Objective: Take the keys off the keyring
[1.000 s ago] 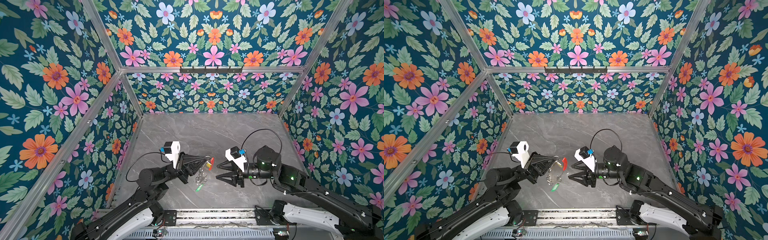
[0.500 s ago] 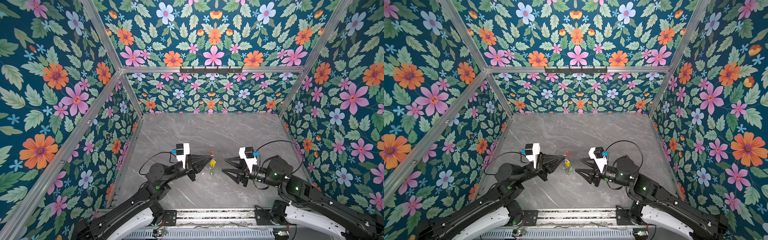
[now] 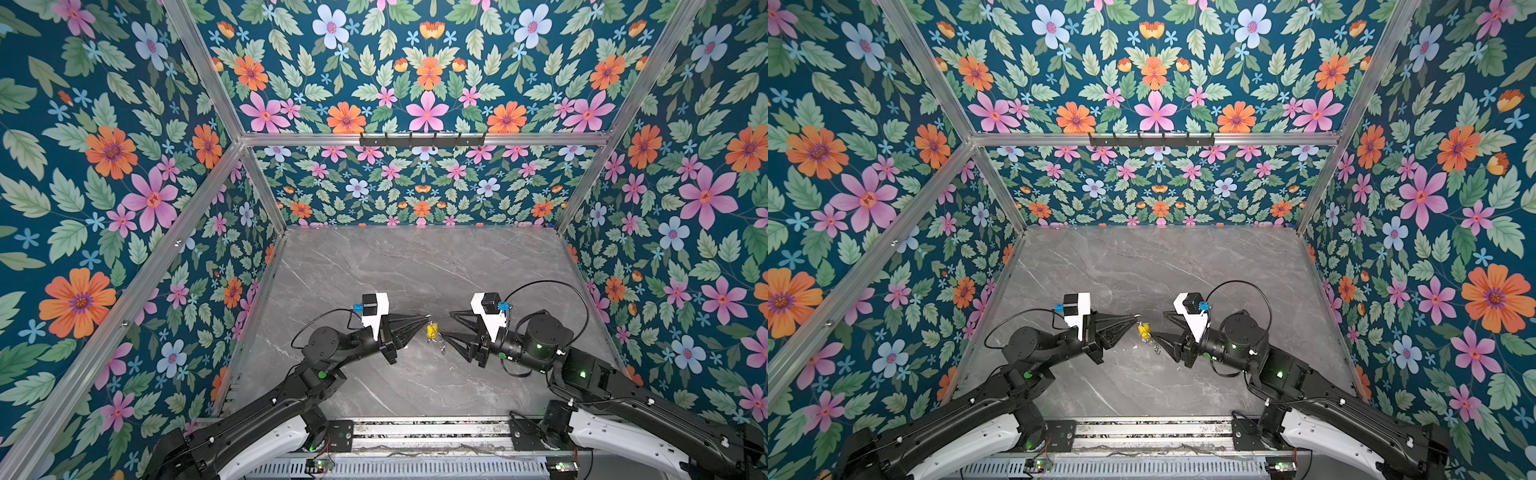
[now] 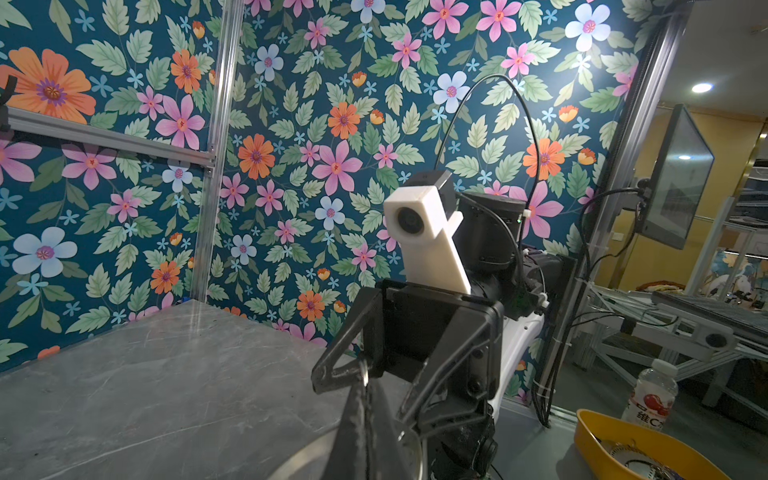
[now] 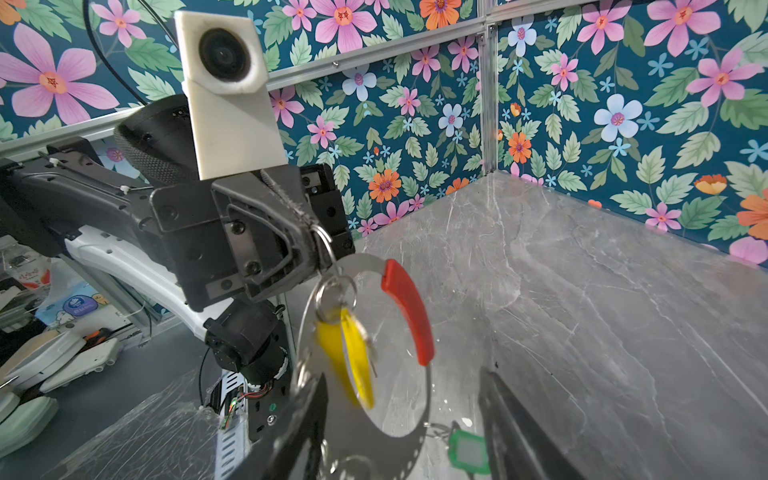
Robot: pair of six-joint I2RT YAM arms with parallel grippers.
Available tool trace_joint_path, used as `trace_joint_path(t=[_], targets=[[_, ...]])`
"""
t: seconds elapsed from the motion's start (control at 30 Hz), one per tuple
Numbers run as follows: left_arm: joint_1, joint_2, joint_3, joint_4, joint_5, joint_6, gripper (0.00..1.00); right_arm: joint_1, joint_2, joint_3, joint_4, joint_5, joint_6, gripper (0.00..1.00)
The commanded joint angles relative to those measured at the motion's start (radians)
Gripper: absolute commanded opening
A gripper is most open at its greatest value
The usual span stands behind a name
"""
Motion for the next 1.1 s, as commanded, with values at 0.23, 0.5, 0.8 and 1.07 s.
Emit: trace_joint_path(t=[0.23,0.5,0.8,1.07], targets=[[0.001,0.022,-0.007,0.075,0.025,0.005,0.00,-0.136,0.012,0.027,0.020,-0.285,0.068,0.54],[0.001,0.026,-0.009,0.074,0.032,0.004,0.00,-0.137,0.064,0.056,0.027,-0.342,0.064,0.51],[0.001,0.020,-0.014,0.063,0.034,0.002,0.00,-0.163,0.106,0.107,0.032,-0.434,0.086,0.50],[0.001,0.009,-0.020,0.060,0.030,-0.004,0.00,-0.168,0.163,0.139,0.069,-0.504,0.123,0.42]])
